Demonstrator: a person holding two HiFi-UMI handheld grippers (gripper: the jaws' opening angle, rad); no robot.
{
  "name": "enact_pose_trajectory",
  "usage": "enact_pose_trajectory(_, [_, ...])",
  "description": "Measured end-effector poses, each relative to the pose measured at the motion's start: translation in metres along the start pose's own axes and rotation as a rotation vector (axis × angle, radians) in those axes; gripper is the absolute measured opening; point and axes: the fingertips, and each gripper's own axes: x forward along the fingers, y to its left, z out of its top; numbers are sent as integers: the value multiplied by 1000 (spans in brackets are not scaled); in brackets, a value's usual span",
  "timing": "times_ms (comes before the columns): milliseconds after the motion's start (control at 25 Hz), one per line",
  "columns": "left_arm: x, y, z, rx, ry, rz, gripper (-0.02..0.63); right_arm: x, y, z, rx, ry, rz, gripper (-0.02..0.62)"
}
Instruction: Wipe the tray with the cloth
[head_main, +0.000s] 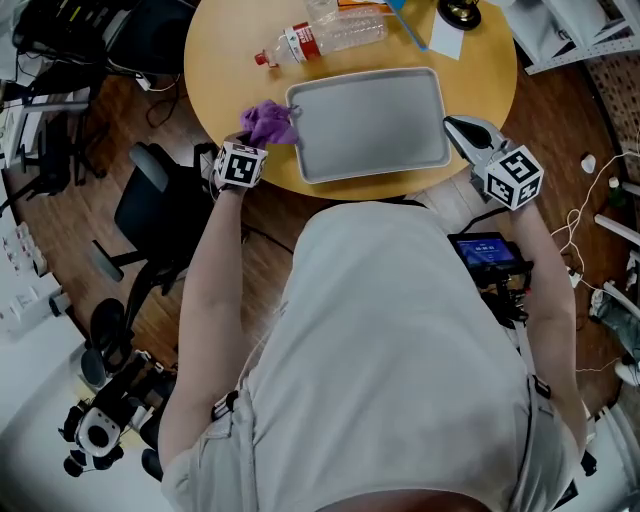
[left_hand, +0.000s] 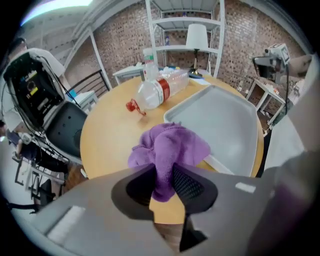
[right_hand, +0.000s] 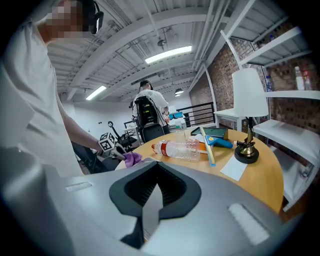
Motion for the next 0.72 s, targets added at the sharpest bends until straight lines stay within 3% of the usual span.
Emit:
enact_pose_trajectory(160, [-46, -2, 71, 115, -166, 21, 100, -2, 1, -1, 0, 4, 6, 3])
enact_pose_trajectory(280, [-60, -34, 110, 236, -204, -41, 100, -17, 9, 3, -2, 0, 0, 3])
enact_pose_trajectory(480, [-20, -72, 129, 423, -114, -146, 100, -24, 5, 5, 1, -5, -20, 3])
enact_pose_trajectory(720, [25, -74, 123, 514, 1, -169, 100, -34, -6, -5, 23, 6, -64, 3])
